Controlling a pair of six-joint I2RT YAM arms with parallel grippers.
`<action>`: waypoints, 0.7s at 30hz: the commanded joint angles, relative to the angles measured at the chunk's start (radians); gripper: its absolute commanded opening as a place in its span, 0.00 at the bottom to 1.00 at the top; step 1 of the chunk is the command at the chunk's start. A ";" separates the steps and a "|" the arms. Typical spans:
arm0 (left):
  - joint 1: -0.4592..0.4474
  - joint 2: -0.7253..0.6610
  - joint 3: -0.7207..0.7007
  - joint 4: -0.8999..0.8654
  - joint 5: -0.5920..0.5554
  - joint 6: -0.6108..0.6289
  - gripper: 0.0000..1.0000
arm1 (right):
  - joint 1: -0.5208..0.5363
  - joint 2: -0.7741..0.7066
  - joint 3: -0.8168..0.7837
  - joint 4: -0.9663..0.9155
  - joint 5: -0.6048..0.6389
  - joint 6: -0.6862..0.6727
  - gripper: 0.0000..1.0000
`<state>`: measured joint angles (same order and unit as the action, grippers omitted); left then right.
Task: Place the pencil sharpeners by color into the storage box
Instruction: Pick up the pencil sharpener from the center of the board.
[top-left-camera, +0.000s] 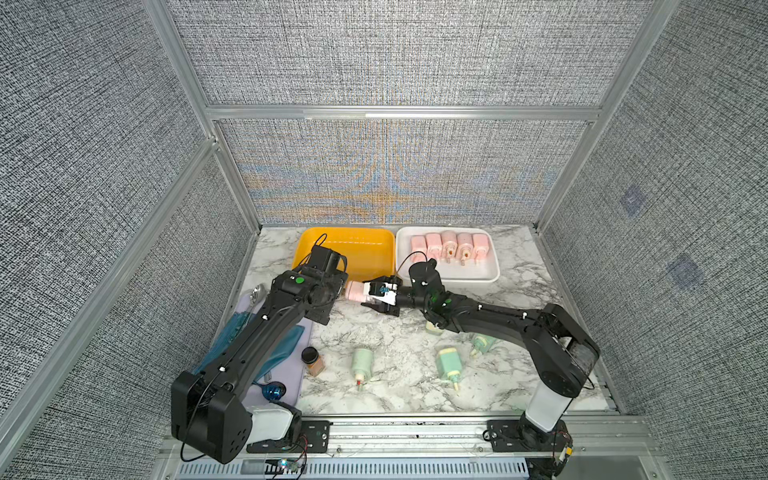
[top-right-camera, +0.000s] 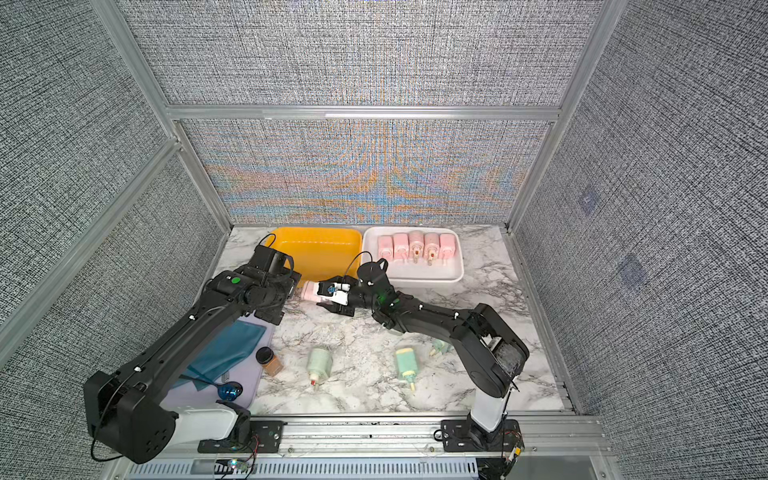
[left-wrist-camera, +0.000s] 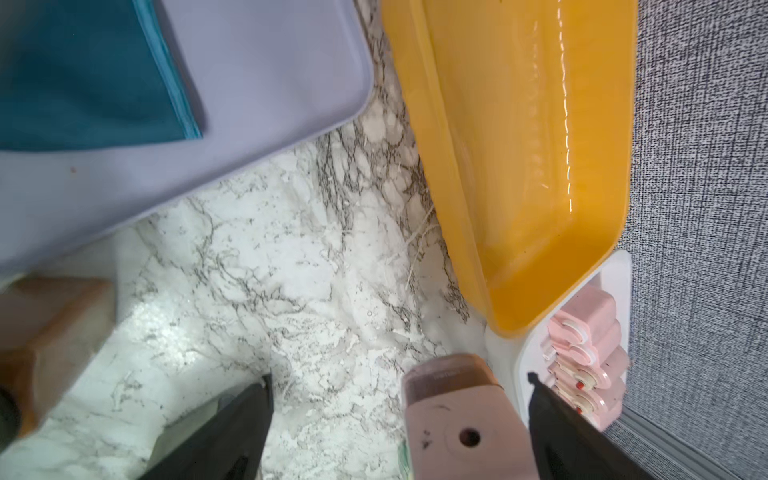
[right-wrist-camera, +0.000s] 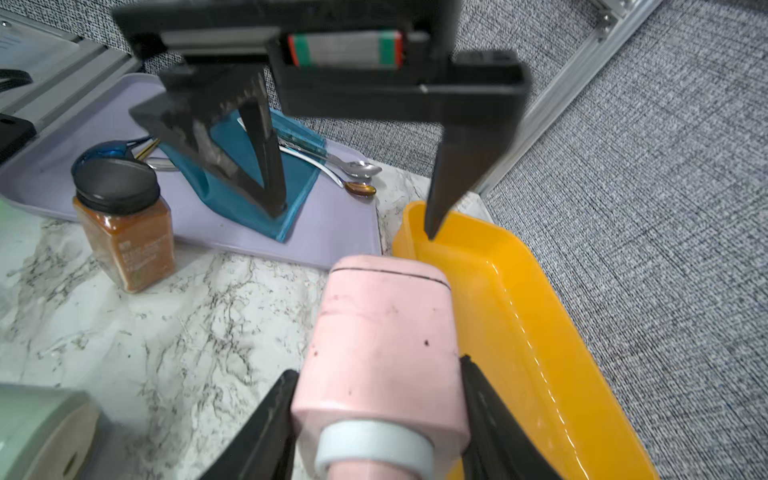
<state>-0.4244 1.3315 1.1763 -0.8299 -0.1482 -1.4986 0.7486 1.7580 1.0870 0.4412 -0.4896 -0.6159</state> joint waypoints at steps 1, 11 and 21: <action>0.001 0.008 0.016 0.037 -0.122 0.204 1.00 | -0.073 -0.021 0.007 -0.048 -0.083 -0.011 0.00; 0.001 -0.004 0.052 0.179 -0.112 0.670 1.00 | -0.363 -0.003 0.146 -0.304 -0.316 -0.101 0.00; 0.001 0.024 0.054 0.267 -0.014 0.773 1.00 | -0.544 0.131 0.350 -0.563 -0.342 -0.275 0.00</action>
<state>-0.4240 1.3472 1.2255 -0.6098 -0.2024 -0.7837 0.2295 1.8702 1.4029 -0.0227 -0.7937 -0.8074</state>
